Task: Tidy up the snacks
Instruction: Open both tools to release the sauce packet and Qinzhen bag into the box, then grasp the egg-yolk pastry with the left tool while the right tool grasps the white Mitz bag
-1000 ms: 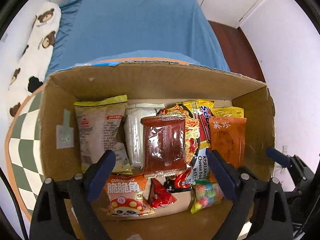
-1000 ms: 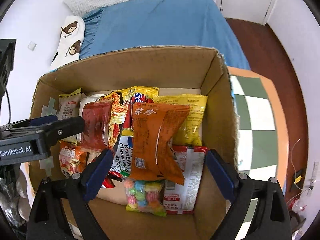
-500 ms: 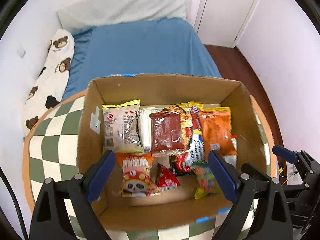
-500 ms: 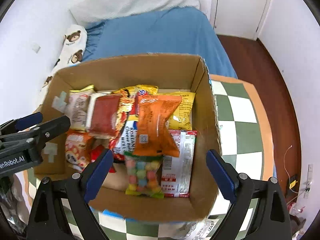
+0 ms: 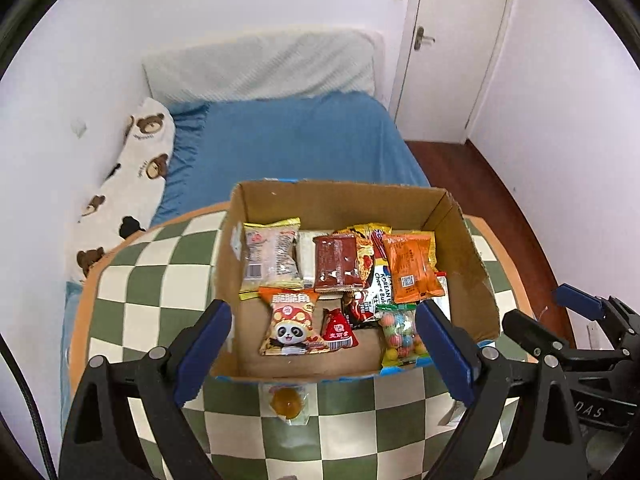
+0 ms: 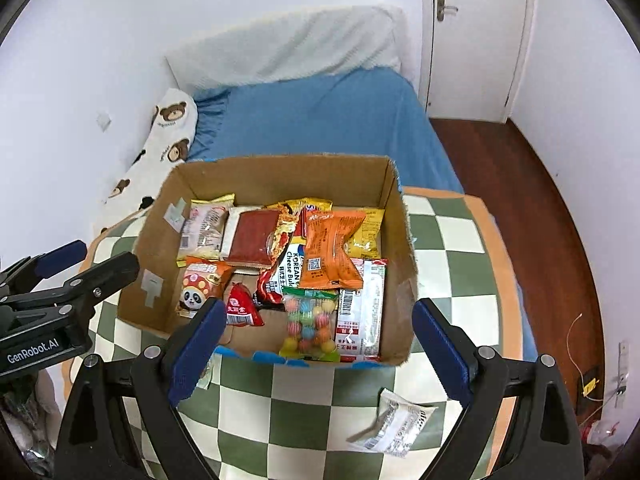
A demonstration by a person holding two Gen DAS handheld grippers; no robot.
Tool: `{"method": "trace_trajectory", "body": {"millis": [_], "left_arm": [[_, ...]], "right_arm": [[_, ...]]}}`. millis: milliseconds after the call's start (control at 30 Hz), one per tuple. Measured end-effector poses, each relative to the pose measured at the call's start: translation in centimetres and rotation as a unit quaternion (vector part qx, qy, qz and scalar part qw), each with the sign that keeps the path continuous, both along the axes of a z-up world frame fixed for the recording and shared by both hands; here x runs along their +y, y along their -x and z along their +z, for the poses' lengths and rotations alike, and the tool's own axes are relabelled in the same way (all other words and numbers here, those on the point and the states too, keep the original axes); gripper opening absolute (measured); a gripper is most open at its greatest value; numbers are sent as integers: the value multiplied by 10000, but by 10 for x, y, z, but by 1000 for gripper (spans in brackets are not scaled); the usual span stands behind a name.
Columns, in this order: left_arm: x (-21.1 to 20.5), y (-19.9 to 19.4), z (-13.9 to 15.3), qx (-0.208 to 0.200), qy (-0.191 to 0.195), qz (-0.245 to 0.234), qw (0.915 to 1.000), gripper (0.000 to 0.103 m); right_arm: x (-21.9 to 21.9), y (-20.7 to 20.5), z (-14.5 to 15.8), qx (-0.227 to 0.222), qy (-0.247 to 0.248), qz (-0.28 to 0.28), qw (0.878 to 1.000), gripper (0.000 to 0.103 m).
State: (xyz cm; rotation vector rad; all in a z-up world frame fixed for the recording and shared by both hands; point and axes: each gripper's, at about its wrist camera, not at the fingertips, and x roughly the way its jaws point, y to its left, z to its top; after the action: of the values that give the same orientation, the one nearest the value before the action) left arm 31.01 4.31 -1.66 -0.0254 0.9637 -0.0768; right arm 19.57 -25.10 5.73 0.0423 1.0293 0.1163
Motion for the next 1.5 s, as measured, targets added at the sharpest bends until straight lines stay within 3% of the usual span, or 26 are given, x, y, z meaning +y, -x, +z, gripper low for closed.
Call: {"method": "trace_trajectory", "body": {"millis": [300, 467, 600, 800, 933, 1133, 1233, 1367, 1500], "left_arm": [[2, 48, 21, -383, -122, 87, 9992, 94], [0, 61, 20, -375, -138, 132, 9991, 94], [3, 65, 2, -189, -219, 293, 9992, 94], [20, 63, -61, 540, -366, 691, 9955, 94], [35, 61, -112, 1174, -352, 945, 9879, 94], [55, 55, -170, 1975, 75, 1280, 9719, 94], [57, 46, -190, 2186, 156, 1328, 9666, 94], [54, 29, -214, 2454, 260, 1225, 9613, 94], [47, 15, -229, 2518, 304, 1010, 9620, 94]], "right_arm": [[-6, 49, 26, -418, -115, -149, 9989, 96], [-7, 65, 32, -440, -217, -132, 9987, 96], [-13, 70, 24, -297, -337, -205, 9988, 96], [-53, 72, -41, 467, -611, -826, 9936, 96], [-86, 69, -122, 1404, -769, -1317, 9783, 96], [-112, 69, -208, 2144, -1075, -1771, 9545, 96], [-111, 68, -227, 2236, -1210, -1755, 9511, 91], [-100, 70, -241, 2247, -1244, -1622, 9527, 64], [-82, 75, -243, 2209, -1105, -1391, 9590, 62]]}}
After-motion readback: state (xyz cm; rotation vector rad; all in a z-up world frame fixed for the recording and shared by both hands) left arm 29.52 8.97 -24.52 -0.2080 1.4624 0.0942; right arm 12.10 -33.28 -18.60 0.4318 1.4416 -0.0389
